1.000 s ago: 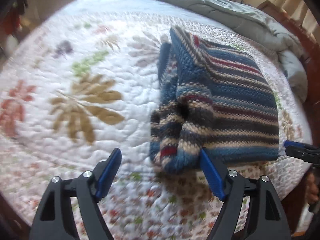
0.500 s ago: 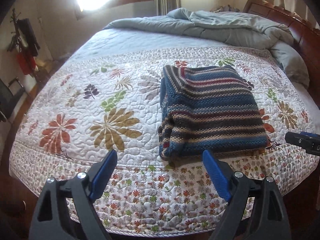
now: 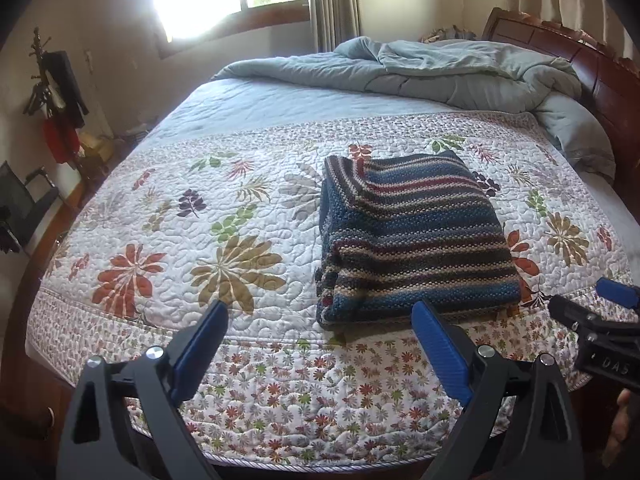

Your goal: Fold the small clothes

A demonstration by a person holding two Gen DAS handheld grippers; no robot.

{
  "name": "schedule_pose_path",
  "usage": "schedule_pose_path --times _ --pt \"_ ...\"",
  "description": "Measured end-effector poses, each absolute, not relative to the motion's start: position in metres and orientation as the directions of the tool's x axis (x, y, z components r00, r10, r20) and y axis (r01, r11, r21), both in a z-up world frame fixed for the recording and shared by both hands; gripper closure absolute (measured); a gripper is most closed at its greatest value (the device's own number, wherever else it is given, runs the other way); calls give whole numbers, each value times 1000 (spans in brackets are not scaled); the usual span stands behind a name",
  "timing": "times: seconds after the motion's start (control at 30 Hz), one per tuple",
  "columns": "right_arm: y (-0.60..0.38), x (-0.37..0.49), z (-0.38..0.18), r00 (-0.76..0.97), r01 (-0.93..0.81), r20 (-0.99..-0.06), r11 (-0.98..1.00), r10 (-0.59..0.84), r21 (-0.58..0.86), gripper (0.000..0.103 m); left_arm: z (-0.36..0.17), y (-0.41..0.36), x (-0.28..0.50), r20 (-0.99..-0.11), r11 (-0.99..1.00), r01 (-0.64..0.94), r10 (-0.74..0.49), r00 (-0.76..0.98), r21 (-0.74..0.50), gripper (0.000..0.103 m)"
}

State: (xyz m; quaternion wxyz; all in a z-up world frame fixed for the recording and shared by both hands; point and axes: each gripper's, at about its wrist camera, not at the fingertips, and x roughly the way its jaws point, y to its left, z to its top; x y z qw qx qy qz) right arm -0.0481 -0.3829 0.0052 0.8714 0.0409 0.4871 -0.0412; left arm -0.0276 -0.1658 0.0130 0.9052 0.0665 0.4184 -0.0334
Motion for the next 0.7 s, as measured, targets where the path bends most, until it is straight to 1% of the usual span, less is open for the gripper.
schedule_pose_path --times 0.17,0.37,0.7 --pt "-395 -47 8 523 139 -852 989 -24 58 13 17 -168 -32 -746 988 110 11 666 112 7" --pt "-395 -49 -1 487 142 -873 987 1 80 13 20 -172 -37 -738 986 113 14 675 121 6" --pt "-392 -46 3 509 126 -860 991 -34 35 12 13 -176 -32 -757 985 125 11 653 122 4"
